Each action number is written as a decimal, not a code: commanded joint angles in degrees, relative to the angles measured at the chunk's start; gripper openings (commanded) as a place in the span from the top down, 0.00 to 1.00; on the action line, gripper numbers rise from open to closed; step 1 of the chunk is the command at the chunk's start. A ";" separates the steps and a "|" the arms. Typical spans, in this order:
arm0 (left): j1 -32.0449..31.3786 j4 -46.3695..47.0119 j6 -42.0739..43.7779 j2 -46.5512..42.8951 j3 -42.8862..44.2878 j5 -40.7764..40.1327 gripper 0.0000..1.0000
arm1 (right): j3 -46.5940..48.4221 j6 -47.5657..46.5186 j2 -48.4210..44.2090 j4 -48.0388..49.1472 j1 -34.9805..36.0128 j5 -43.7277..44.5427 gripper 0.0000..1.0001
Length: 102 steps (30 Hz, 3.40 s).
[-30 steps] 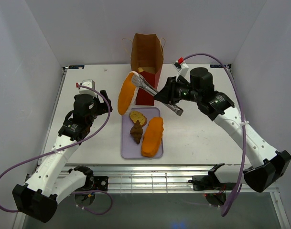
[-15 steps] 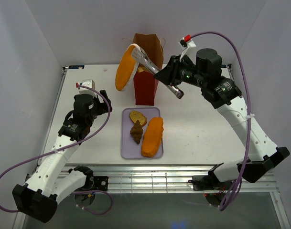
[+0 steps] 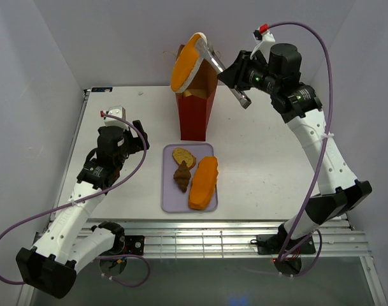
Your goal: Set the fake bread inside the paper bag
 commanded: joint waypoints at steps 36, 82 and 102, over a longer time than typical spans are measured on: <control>-0.41 1.48 0.33 -1.62 -0.58 1.96 0.02 | 20.27 -2.86 22.65 7.29 -6.40 -4.81 0.48; -0.41 1.57 1.47 -0.12 -1.02 -1.03 0.10 | -45.18 -10.24 -21.65 18.28 7.74 -1.21 0.49; -0.41 1.48 1.39 -1.18 -0.75 -0.32 0.02 | -59.36 -9.36 -16.82 22.50 10.65 2.57 0.47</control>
